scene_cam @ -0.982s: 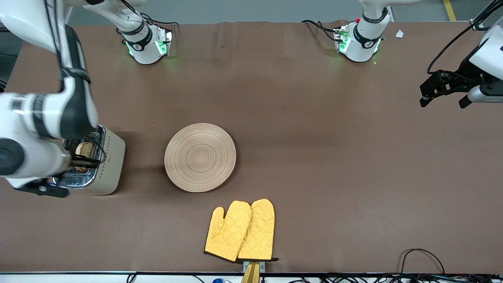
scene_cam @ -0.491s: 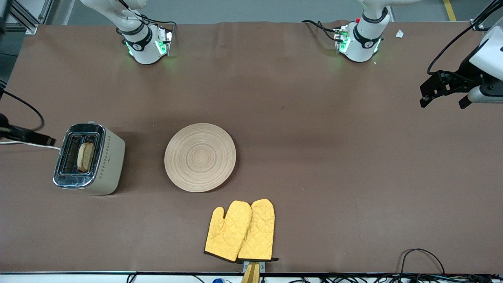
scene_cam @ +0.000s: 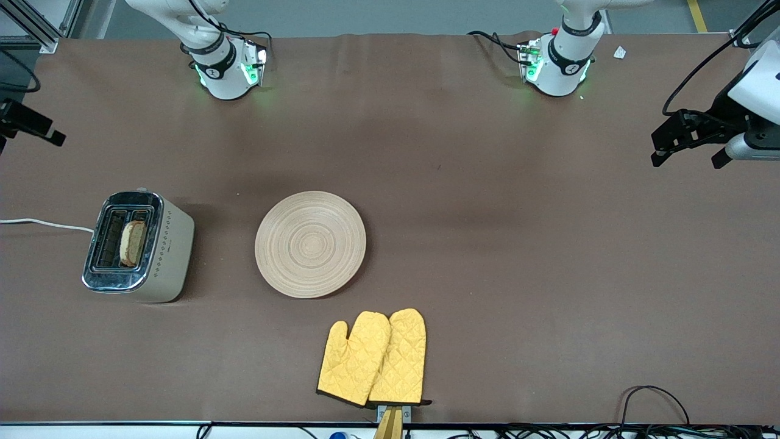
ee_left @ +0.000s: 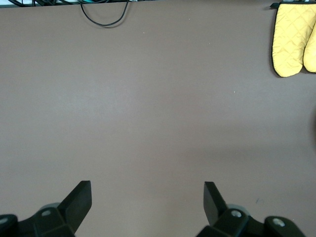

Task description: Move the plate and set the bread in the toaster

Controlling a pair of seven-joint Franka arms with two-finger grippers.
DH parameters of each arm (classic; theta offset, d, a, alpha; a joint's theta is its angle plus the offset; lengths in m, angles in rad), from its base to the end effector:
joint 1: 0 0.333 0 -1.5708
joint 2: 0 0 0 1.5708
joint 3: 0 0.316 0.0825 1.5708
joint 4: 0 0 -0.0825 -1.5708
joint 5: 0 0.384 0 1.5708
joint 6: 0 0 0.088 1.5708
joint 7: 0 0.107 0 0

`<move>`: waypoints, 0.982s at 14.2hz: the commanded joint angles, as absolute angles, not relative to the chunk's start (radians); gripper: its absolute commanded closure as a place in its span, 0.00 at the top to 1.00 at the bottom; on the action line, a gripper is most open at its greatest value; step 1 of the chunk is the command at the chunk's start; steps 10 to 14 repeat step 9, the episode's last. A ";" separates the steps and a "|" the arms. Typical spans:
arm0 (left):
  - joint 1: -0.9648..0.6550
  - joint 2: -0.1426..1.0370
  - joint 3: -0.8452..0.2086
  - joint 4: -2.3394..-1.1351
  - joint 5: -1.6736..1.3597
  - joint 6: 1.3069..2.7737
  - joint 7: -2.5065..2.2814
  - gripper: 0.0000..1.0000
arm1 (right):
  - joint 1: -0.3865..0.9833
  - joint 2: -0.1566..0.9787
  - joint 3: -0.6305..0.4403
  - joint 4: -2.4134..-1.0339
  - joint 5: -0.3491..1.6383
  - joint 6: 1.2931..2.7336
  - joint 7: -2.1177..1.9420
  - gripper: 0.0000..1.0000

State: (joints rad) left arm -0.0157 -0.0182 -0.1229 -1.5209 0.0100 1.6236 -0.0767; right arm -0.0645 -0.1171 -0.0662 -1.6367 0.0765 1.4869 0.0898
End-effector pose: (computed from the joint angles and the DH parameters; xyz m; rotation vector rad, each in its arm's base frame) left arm 0.5493 -0.0763 0.6632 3.1335 -0.0971 0.1905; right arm 0.5053 -0.0599 0.6490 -3.0389 0.3276 0.0477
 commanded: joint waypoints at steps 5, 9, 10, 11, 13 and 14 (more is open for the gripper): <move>-0.021 -0.008 -0.121 -1.500 0.035 1.611 -0.075 1.00 | -0.026 -0.195 -0.011 -1.756 -0.084 1.566 0.083 1.00; -0.017 -0.008 -0.123 -1.496 0.040 1.611 -0.080 1.00 | -0.025 -0.195 -0.009 -1.749 -0.084 1.560 0.083 1.00; -0.017 -0.008 -0.123 -1.496 0.040 1.611 -0.080 1.00 | -0.025 -0.195 -0.009 -1.749 -0.084 1.560 0.083 1.00; -0.017 -0.008 -0.123 -1.496 0.040 1.611 -0.080 1.00 | -0.025 -0.195 -0.009 -1.749 -0.084 1.560 0.083 1.00; -0.017 -0.008 -0.123 -1.496 0.040 1.611 -0.080 1.00 | -0.025 -0.195 -0.009 -1.749 -0.084 1.560 0.083 1.00; -0.017 -0.008 -0.123 -1.496 0.040 1.611 -0.080 1.00 | -0.025 -0.195 -0.009 -1.749 -0.084 1.560 0.083 1.00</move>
